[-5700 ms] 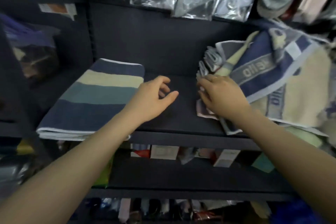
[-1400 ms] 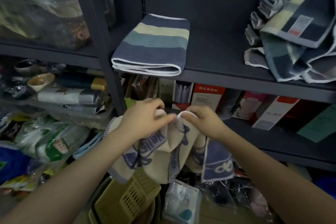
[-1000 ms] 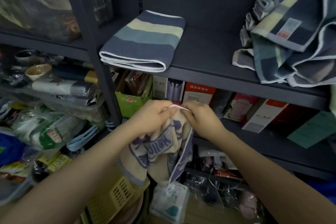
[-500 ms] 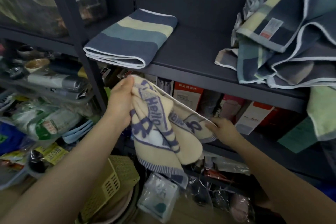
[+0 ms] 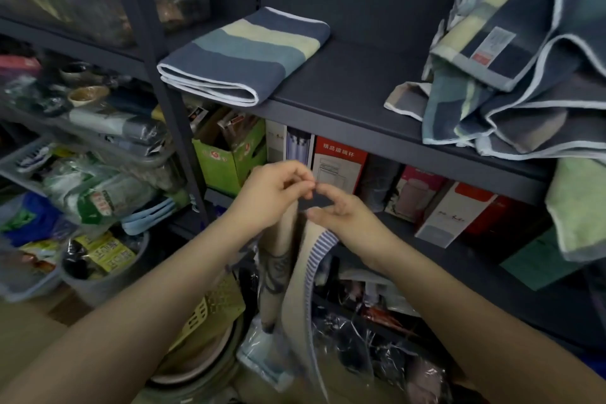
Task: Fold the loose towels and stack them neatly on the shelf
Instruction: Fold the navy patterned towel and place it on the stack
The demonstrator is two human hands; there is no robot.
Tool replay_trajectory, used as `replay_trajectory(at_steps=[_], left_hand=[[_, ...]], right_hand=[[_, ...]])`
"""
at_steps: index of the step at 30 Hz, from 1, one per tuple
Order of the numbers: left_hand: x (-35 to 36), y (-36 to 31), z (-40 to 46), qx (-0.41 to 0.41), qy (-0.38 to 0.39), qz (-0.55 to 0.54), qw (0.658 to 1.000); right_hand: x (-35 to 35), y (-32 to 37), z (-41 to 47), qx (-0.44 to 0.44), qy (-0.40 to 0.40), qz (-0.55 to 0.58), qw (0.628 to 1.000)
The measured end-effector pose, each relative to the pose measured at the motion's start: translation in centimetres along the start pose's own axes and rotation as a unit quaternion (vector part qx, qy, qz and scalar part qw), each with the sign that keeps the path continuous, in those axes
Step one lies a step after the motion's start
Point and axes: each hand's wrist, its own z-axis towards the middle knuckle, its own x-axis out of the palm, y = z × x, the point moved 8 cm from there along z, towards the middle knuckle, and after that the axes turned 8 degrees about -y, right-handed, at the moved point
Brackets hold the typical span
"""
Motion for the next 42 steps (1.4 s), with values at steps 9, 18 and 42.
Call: replay_trajectory(at_steps=[9,18,42], left_hand=[[0.6,-4.0,-1.3,0.176,0.028,0.111,0.978],[-0.8,3.6,-0.9,-0.080,0.040,0.004,0.996],[2.2,1.0,-2.1,-0.233,-0.091,-0.335,0.908]], right_hand=[[-0.8,0.9,-1.0,-0.015,-0.013,0.057,0.998],[-5.7,-1.5,-1.4,0.052,-0.154,0.176,0.971],[-4.1,3.2,-1.9,-0.138,-0.162,-0.048,0.976]])
